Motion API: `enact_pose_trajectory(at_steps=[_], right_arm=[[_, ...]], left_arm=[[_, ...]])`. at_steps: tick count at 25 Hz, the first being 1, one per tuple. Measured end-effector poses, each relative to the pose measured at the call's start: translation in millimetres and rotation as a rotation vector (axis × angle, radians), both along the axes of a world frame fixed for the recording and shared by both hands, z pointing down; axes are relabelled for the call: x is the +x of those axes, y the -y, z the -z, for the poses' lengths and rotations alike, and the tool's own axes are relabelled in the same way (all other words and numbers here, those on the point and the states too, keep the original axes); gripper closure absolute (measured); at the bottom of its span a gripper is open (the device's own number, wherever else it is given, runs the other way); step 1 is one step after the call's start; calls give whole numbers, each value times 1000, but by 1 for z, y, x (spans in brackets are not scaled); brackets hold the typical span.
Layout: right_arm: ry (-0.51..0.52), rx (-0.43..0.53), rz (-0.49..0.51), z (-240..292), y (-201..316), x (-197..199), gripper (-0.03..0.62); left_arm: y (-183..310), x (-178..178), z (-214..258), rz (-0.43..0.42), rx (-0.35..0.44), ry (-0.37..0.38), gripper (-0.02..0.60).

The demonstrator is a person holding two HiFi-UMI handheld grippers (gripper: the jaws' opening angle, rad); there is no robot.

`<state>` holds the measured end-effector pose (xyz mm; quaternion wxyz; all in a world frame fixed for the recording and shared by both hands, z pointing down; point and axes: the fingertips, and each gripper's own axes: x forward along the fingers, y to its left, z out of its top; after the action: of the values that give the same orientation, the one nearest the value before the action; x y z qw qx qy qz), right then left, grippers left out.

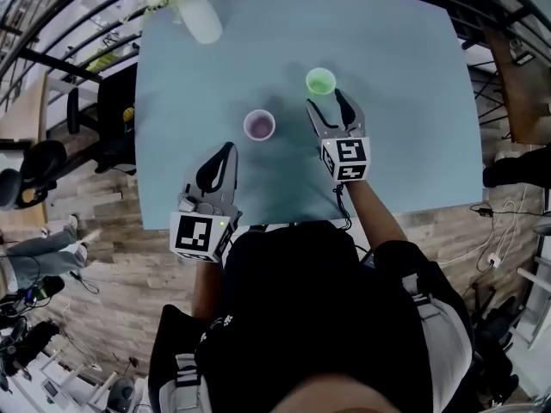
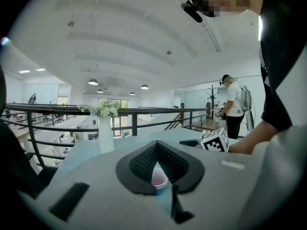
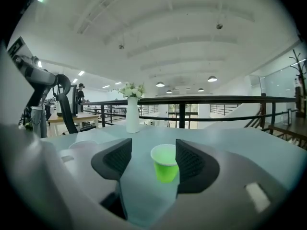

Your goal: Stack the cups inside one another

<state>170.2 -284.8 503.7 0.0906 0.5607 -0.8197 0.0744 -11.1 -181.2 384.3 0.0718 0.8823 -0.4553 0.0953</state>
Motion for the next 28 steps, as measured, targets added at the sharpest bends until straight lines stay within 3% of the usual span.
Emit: enact_pose_trajectory(at_steps=[15,25,28], right_arm=[[-18,-60,-42,-41,46,11,148],[-23,-75,-40,-57,60,11,151],[-33,-72,-40,-58,61,10,177]], left_arm=[[0,-11,-15,75,-57,30,595],[-3,-22,-17,114,-63,45,595],[-3,-24,-16,126,-70,48,595]])
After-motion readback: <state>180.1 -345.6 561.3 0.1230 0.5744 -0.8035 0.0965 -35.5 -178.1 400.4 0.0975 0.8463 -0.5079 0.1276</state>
